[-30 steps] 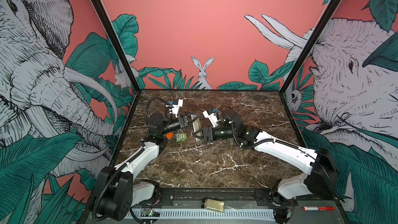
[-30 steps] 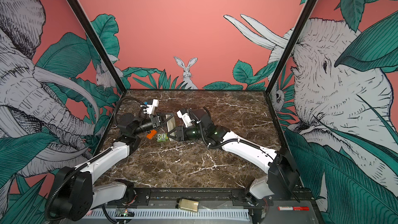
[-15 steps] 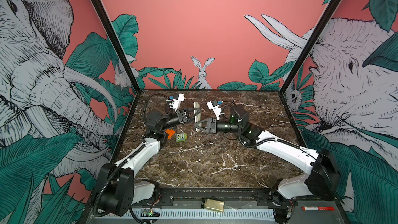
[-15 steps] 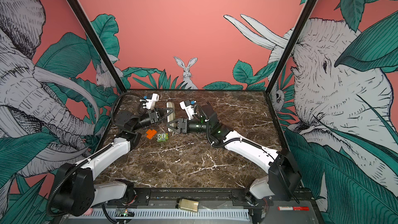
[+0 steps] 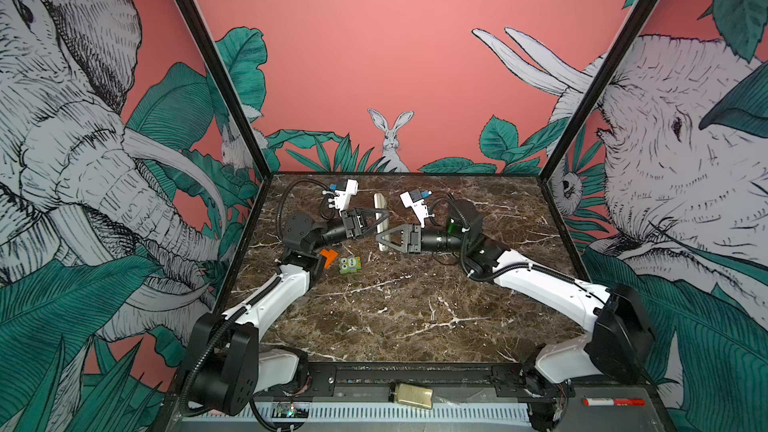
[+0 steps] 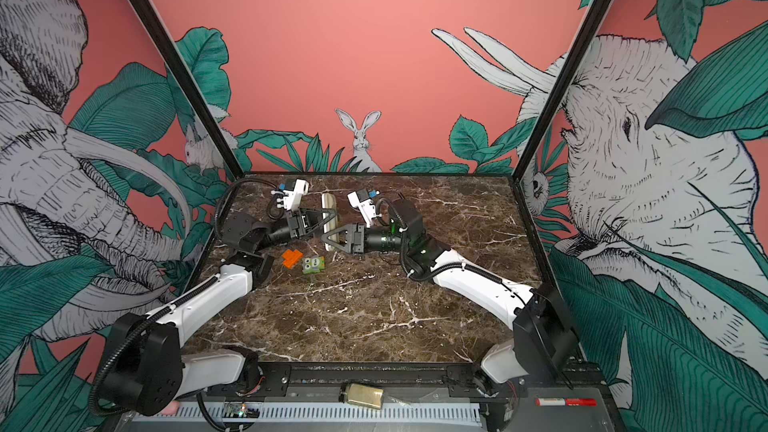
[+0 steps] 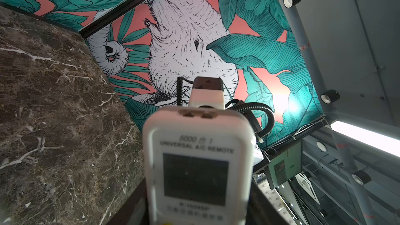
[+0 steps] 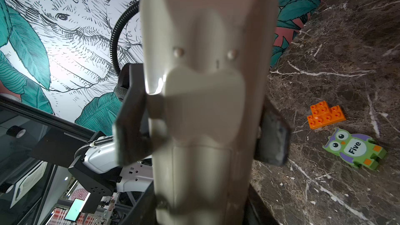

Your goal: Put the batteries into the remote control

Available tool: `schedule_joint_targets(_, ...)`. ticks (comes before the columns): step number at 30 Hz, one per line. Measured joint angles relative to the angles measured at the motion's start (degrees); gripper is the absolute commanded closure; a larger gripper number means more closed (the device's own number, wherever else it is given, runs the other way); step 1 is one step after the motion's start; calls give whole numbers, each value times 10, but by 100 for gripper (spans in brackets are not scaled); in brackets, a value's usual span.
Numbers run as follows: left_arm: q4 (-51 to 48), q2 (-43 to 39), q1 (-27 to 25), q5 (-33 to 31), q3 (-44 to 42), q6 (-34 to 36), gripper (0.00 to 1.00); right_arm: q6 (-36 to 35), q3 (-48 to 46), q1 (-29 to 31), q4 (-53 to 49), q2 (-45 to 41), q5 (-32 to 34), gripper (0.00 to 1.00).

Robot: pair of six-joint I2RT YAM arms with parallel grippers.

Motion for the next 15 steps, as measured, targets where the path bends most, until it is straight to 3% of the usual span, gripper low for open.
schedule_joint_targets(5,-3,0,0,-1,0,2,73,10,0,-2,12,5,-3,100)
schedule_joint_targets(9,-17,0,0,-1,3,11,83,12,0,-2,13,7,-5,98)
schedule_joint_targets(12,-35,-2,0,-2,6,26,89,12,0,-3,12,8,-5,69)
schedule_joint_targets(15,-68,-11,0,-3,9,50,92,8,0,-3,6,9,-6,47)
